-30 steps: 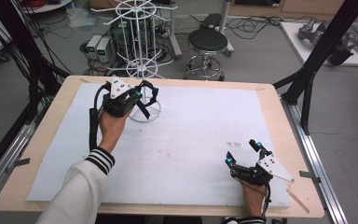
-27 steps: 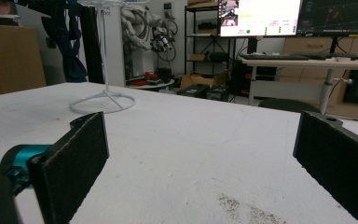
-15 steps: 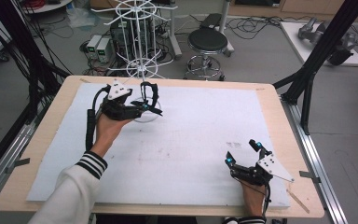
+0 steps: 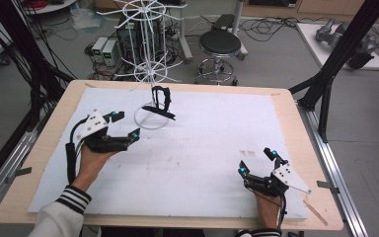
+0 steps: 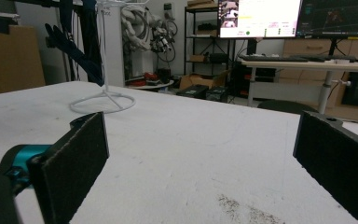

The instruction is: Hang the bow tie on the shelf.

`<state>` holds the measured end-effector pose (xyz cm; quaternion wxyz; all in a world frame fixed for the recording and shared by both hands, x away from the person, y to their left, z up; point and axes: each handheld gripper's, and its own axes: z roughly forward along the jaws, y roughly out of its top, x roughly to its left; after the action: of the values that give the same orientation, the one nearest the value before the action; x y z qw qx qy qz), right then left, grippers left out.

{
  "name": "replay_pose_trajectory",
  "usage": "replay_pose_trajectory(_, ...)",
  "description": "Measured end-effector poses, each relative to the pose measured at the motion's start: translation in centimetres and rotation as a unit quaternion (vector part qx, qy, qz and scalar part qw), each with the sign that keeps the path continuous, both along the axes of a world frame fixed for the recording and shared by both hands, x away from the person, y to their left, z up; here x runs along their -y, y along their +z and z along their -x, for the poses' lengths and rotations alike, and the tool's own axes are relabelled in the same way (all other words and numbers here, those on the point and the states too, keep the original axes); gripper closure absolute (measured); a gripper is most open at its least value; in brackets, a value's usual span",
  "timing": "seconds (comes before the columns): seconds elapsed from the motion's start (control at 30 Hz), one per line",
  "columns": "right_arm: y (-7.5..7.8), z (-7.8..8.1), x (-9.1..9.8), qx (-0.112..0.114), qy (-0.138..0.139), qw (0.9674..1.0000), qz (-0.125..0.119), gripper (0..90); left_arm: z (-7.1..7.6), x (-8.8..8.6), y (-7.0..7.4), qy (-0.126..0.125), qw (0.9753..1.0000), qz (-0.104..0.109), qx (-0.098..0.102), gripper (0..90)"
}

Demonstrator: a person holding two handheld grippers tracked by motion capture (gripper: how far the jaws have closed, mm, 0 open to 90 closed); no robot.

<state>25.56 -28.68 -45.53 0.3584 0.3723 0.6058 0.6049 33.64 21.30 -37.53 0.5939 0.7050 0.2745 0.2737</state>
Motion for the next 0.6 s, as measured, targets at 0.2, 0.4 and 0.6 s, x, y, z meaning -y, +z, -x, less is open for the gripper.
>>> replay_pose_trajectory(0.2,0.0,0.0,0.0,0.003,0.000,1.0000,0.004,2.2,2.7,-3.5,-2.1,0.008,0.9995,0.014,0.027,17.4)
replay_pose_trajectory(0.4,0.0,0.0,0.0,0.008,-0.006,0.9999,0.004,2.2,5.1,-7.0,-5.0,0.026,0.9986,0.027,0.038,17.1)
replay_pose_trajectory(0.6,0.0,0.1,0.0,0.006,-0.008,0.9999,0.003,2.2,6.5,-9.1,-7.2,0.064,0.9957,0.048,0.047,17.1)
